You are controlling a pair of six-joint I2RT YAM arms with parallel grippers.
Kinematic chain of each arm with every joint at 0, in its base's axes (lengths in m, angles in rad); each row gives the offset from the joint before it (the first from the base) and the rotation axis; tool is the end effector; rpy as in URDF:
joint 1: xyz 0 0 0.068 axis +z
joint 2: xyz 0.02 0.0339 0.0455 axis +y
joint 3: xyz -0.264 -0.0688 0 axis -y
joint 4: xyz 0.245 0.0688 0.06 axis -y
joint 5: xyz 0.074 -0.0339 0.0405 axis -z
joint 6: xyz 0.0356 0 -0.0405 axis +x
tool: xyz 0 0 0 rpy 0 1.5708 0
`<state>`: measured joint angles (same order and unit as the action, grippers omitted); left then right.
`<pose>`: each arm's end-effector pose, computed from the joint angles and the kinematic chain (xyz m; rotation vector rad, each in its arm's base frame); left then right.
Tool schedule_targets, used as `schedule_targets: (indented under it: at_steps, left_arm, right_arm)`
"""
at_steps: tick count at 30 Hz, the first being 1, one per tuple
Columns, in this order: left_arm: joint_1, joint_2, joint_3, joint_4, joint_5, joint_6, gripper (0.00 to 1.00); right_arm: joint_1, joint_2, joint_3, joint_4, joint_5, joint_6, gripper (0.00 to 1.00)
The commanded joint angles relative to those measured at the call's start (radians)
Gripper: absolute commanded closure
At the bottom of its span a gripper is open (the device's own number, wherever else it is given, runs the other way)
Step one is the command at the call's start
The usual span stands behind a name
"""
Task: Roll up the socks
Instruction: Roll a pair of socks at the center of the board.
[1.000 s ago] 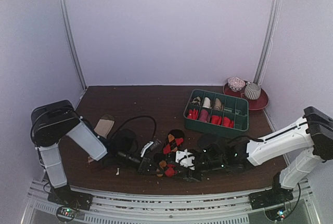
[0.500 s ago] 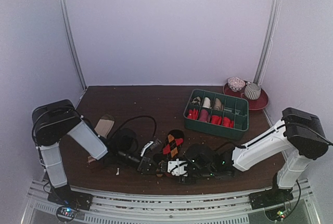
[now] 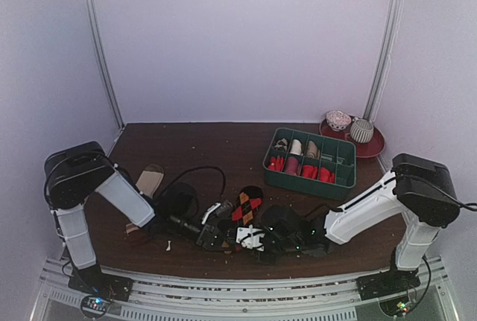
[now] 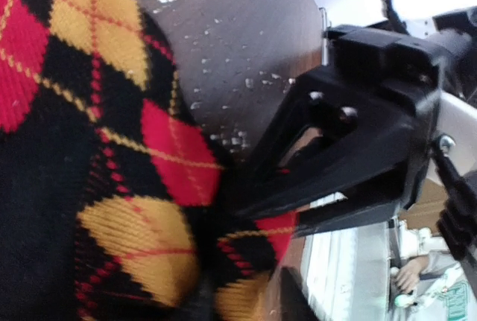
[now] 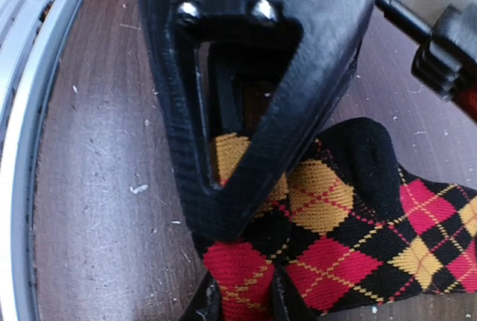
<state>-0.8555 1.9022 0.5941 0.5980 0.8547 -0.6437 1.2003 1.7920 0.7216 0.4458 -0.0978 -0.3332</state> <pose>0.1773 -0.2451 0.0786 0.8040 2.4928 -1.6565 0.1187 0.3153 0.1209 -1.6050 1.5846 0.5850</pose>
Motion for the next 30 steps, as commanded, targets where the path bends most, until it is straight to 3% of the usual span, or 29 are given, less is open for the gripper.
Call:
schedule_targets:
  at_steps: [1,6,10,14,20,30]
  left_arm:
    - [0.002,-0.073,-0.029,-0.294,-0.199,0.123,0.55]
    - [0.004,-0.308,-0.068,-0.283,-0.38,0.262,0.42]
    - [-0.002,-0.496,-0.169,-0.176,-0.5,0.34,0.4]
    - [-0.119,-0.653,-0.268,-0.016,-0.64,0.488,0.35]
    - [-0.147,-0.522,-0.239,0.109,-0.609,0.576,0.34]
    - [-0.193,-0.296,-0.212,0.202,-0.472,0.573,0.38]
  right_arm:
    - [-0.06,0.023,0.014,-0.188,-0.245,0.161,0.82]
    - [-0.161,0.073,0.099,-0.38,-0.506,0.283,0.83]
    - [-0.249,0.153,0.206,-0.54,-0.713,0.368,0.83]
    - [-0.292,0.254,0.276,-0.579,-0.888,0.511,0.83]
    - [-0.313,0.391,0.366,-0.678,-1.013,0.489,0.83]
    - [-0.347,0.434,0.393,-0.729,-1.016,0.464,0.83]
